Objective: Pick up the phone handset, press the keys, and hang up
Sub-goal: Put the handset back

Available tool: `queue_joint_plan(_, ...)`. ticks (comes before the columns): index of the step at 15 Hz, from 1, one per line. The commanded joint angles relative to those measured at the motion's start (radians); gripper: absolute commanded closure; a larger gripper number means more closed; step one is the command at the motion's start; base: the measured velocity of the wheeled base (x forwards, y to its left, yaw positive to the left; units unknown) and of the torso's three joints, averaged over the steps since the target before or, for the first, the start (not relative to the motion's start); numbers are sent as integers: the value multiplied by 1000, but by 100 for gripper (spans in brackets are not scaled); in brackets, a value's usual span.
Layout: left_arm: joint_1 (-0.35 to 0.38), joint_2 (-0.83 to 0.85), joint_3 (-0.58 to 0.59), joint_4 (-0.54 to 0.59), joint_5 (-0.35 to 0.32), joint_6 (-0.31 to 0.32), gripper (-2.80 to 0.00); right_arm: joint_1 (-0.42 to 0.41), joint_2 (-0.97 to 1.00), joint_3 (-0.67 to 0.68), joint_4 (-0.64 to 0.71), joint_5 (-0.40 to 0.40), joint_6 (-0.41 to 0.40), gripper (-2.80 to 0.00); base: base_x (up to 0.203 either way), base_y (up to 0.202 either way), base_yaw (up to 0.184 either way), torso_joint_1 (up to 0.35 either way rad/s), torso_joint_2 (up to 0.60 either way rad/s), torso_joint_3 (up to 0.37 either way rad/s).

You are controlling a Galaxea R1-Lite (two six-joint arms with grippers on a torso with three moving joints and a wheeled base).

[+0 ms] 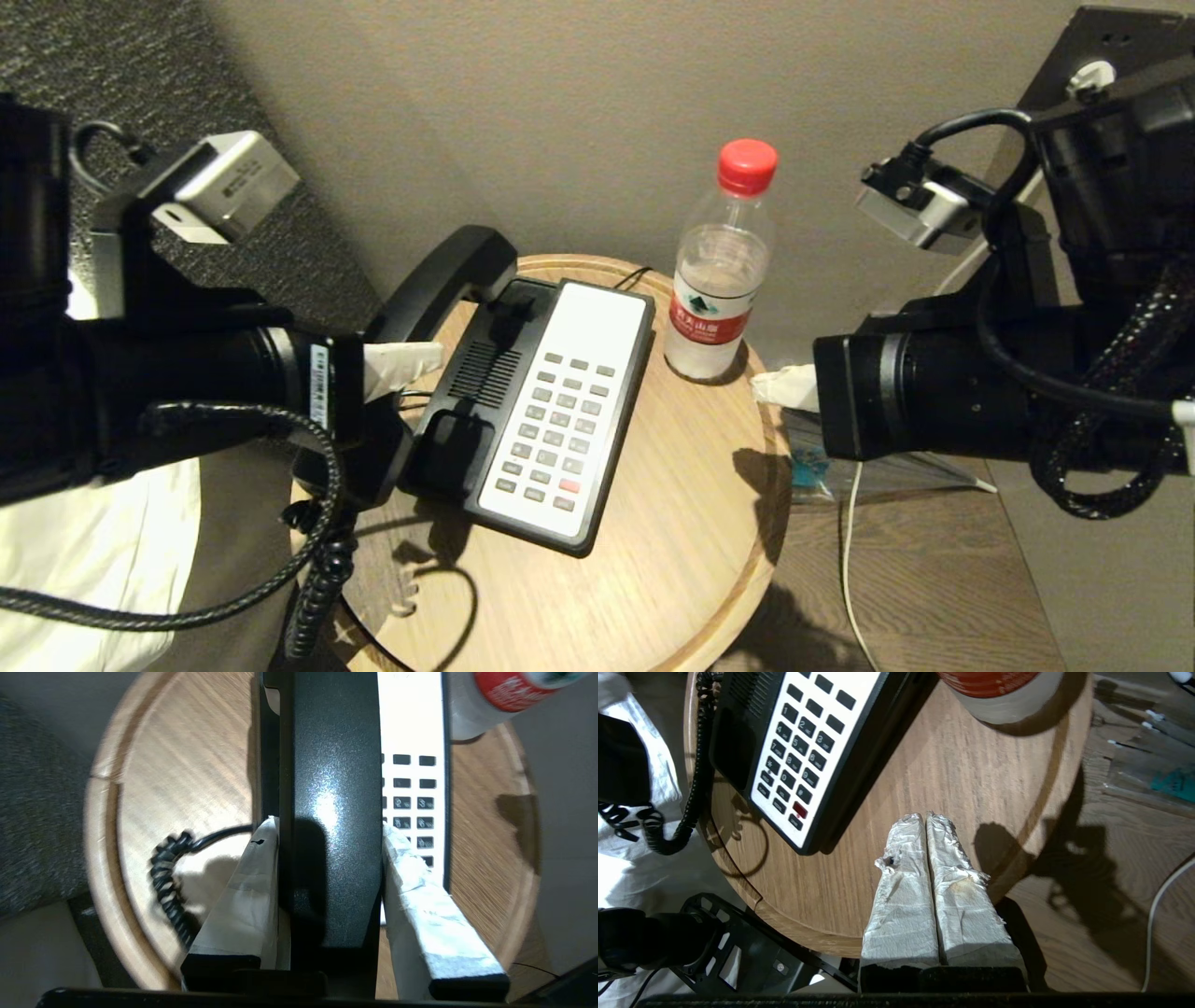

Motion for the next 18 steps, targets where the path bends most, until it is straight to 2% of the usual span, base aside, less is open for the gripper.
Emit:
queue_joint_plan(1, -9, 80, -9, 0, 18, 1, 0, -23, -37, 21, 3, -1, 2, 0, 0, 0, 0, 0, 0, 0)
queue_joint_plan(4, -24, 105, -22, -2, 63, 25, 0, -62, -61, 60, -1, 3, 4, 0, 0, 0, 0, 0, 0, 0)
queue_joint_plan(18, -26, 168, -69, -4, 69, 23, 0, -102, -107, 115, -3, 8, 4, 0, 0, 0, 0, 0, 0, 0)
